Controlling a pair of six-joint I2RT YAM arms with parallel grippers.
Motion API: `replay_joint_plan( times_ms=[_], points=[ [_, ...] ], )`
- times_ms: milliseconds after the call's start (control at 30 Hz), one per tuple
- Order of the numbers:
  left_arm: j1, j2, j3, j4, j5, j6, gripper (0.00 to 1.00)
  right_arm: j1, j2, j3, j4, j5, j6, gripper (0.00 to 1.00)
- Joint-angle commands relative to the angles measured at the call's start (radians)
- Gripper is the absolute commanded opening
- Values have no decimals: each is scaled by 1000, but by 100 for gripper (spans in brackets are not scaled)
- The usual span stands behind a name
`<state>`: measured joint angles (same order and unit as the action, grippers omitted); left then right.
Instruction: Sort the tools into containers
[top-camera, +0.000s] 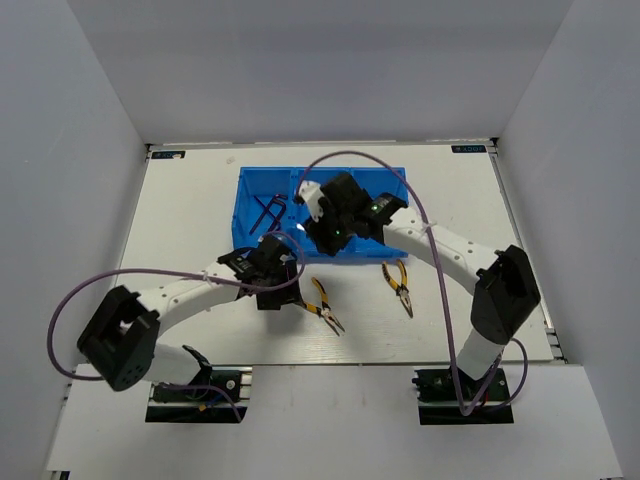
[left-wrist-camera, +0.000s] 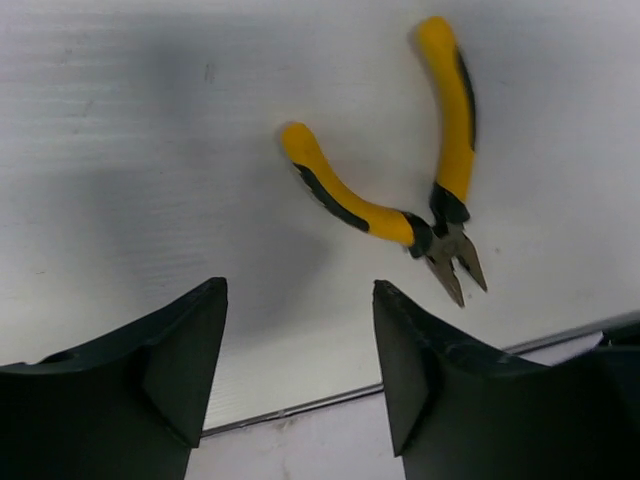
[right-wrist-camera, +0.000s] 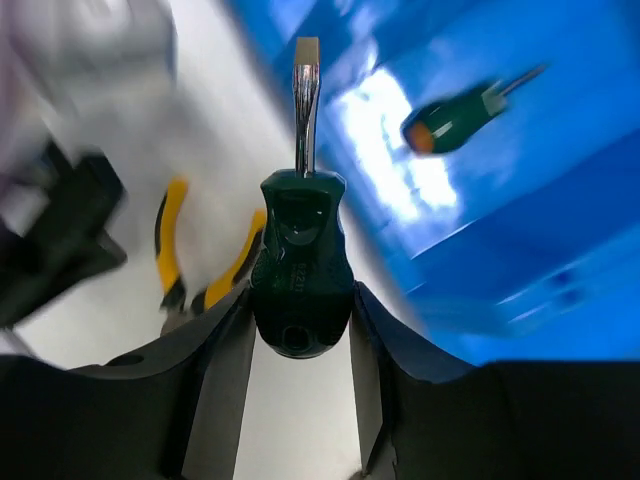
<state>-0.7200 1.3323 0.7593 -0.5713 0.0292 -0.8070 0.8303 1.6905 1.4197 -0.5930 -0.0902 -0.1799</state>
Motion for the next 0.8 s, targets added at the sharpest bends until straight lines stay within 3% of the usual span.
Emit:
replay_joint_plan(
  times_ms=[0, 100, 133, 233, 267, 367, 767],
  points=[
    [-21, 74, 53, 27, -41, -63, 67, -19, 56, 94, 16, 86, -3, 0],
    [-41, 155, 135, -33, -77, -104, 66, -22, 141, 165, 39, 199, -24, 0],
    [-41, 172, 153, -48, -77, -124, 66, -22, 196, 197, 27, 243, -27, 13],
    [-62, 223, 215, -104, -101, -167, 65, -36, 259, 257, 12, 290, -39, 31],
    [-62, 223, 224, -119, -101, -191, 65, -40, 265, 258, 15, 287, -43, 43],
    [-81, 232, 224, -105, -112, -236, 66, -62, 247, 257, 9, 277, -30, 53],
    [-119, 310, 222, -101, -132, -311, 65, -178, -85, 104, -82, 161, 49, 61]
  ],
)
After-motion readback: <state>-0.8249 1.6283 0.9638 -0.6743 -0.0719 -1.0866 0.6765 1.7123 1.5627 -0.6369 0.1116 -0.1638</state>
